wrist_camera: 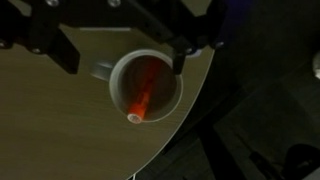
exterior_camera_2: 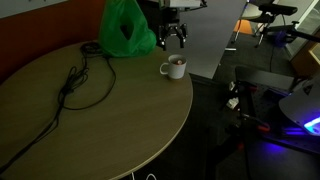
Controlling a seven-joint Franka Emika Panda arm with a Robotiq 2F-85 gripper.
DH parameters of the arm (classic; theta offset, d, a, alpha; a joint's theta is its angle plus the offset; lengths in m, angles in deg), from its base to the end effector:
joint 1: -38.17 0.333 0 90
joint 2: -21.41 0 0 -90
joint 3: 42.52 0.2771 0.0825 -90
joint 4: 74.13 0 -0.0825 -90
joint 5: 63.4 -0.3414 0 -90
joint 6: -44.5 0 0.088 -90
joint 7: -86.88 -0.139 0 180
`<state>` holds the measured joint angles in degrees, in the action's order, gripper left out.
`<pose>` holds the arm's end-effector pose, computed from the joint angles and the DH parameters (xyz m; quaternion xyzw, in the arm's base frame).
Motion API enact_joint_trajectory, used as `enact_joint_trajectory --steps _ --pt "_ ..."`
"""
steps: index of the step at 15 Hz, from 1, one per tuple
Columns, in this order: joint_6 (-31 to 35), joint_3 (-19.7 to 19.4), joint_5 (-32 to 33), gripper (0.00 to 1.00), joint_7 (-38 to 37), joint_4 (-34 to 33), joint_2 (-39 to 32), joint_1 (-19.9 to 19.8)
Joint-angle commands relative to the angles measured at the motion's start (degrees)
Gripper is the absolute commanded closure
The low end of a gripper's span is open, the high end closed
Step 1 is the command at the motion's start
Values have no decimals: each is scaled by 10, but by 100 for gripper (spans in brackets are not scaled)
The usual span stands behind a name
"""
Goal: Put the orange marker in the white mug
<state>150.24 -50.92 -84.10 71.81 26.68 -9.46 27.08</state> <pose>0.5280 -0.1439 0.2049 -0.8967 0.3671 0.2116 0.1277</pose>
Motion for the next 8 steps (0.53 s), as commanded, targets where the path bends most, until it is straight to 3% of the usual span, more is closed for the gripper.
enact_joint_trajectory --steps 1,6,8 --pt "57 -8 37 0 -1 54 57 24" --pt "84 -7 84 0 -4 116 142 41" --pt "138 -7 107 0 -11 157 187 49"
